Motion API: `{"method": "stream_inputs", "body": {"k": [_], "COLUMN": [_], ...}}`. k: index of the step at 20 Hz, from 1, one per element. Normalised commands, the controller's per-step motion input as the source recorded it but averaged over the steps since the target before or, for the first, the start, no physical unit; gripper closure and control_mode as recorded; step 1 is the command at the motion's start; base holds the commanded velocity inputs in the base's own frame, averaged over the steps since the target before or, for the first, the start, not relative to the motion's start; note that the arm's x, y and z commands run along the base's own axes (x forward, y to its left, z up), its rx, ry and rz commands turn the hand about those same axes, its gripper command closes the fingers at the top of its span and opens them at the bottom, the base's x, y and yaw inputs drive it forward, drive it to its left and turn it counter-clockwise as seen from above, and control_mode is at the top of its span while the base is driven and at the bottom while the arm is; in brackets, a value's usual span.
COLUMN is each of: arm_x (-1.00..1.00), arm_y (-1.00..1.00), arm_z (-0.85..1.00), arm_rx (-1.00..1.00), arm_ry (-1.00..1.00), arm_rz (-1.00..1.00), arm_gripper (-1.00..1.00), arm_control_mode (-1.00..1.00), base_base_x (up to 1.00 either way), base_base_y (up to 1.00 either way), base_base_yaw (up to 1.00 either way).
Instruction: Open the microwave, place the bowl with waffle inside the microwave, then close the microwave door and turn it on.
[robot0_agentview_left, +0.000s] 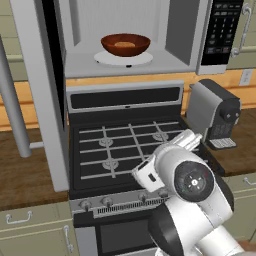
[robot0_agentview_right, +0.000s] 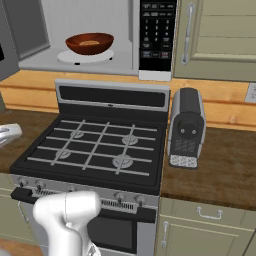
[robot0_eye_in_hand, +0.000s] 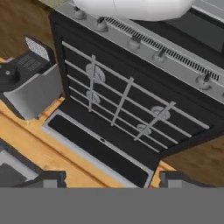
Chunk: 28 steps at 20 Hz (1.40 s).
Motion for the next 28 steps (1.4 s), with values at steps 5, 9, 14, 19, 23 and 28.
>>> {"method": "stream_inputs", "body": {"k": [5, 9, 14, 19, 23, 28], "arm_x": [0.0, -0.03, -0.01, 0.0, 0.0, 0.0], "arm_y": [0.14, 0.36, 0.68, 0.58, 0.48, 0.47], "arm_z": [-0.24, 0.0, -0.03, -0.16, -0.08, 0.0], "arm_rx": [-0.43, -0.56, -0.54, -0.65, -0.66, -0.6], "arm_ry": [-0.03, 0.0, 0.0, 0.08, 0.12, 0.01], "arm_rz": [0.01, 0.03, 0.08, 0.1, 0.1, 0.07], "arm_gripper": [1.0, 1.0, 1.0, 1.0, 1.0, 1.0], "arm_control_mode": [-1.0, -1.0, -1.0, -1.0, -1.0, -1.0], "base_base_x": [0.0, 0.0, 0.0, 0.0, 0.0, 0.0], "base_base_y": [0.0, 0.0, 0.0, 0.0, 0.0, 0.0], "base_base_yaw": [0.0, 0.0, 0.0, 0.0, 0.0, 0.0]}}
